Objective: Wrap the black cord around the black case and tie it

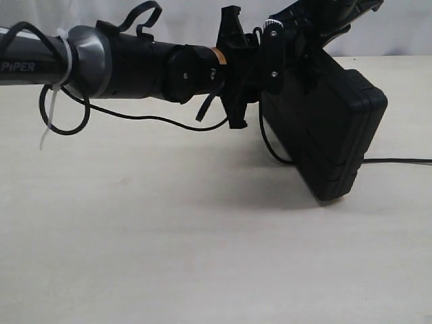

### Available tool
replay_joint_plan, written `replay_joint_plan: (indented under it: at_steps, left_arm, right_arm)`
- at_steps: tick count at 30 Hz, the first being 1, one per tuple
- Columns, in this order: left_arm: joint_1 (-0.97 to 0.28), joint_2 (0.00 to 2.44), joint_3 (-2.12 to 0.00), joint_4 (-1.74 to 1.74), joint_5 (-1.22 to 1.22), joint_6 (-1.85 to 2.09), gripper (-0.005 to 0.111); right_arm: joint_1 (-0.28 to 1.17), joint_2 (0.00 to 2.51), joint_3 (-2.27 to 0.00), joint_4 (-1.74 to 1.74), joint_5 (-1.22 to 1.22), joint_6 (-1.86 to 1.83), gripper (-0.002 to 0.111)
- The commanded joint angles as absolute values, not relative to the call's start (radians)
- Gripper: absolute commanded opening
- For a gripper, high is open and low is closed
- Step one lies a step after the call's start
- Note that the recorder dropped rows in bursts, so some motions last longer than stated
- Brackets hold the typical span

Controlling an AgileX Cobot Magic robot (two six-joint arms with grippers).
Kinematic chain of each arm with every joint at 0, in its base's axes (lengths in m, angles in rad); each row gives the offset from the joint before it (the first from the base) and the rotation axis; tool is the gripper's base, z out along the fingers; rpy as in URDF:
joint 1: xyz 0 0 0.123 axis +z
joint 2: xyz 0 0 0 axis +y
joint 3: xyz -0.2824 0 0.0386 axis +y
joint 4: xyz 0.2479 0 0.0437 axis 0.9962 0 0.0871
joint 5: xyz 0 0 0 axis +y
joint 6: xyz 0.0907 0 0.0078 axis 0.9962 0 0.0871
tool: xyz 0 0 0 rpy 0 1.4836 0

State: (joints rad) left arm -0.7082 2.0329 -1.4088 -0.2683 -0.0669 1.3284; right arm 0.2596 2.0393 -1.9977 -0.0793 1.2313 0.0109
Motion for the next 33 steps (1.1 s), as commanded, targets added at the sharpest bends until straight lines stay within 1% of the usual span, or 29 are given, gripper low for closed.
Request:
replay_joint_plan:
  at_steps: [1, 4, 6, 8, 11, 13, 19, 22, 30, 33]
  left_arm:
    - [-0.692, 2.055, -1.410, -0.269, -0.139, 1.345, 0.050]
    - [-0.709, 2.067, -1.410, -0.249, -0.147, 1.345, 0.050]
    - [-0.717, 2.080, -1.410, -0.214, -0.176, 1.345, 0.046]
    - [-0.722, 2.092, -1.410, -0.214, -0.230, 1.345, 0.036]
    - [-0.723, 2.106, -1.410, -0.214, -0.273, 1.335, 0.013]
    - [-0.723, 2.106, -1.410, -0.234, -0.266, 1.331, 0.000]
    - [-0.728, 2.106, -1.410, -0.232, -0.176, 1.331, 0.000]
    - [-0.750, 2.106, -1.410, -0.230, -0.158, 1.331, 0.000]
    - [-0.822, 2.103, -1.410, -0.221, -0.310, 1.331, 0.000]
    - [-0.833, 2.103, -1.410, -0.221, -0.319, 1.331, 0.000]
  right_arm:
    - [0.258, 2.030, -1.997, -0.070, 1.221, 0.008, 0.004]
    - [0.258, 2.030, -1.997, -0.070, 1.221, 0.008, 0.004]
    - [0.258, 2.030, -1.997, -0.070, 1.221, 0.008, 0.004]
    - [0.258, 2.030, -1.997, -0.068, 1.221, 0.008, 0.004]
    - [0.258, 2.030, -1.997, -0.068, 1.221, 0.008, 0.004]
    - [0.258, 2.030, -1.997, -0.068, 1.221, 0.008, 0.004]
    - [0.258, 2.030, -1.997, -0.068, 1.221, 0.008, 0.004]
    - [0.258, 2.030, -1.997, -0.068, 1.221, 0.008, 0.004]
    - [0.258, 2.030, -1.997, -0.068, 1.221, 0.008, 0.004]
    - [0.258, 2.030, -1.997, -0.068, 1.221, 0.008, 0.004]
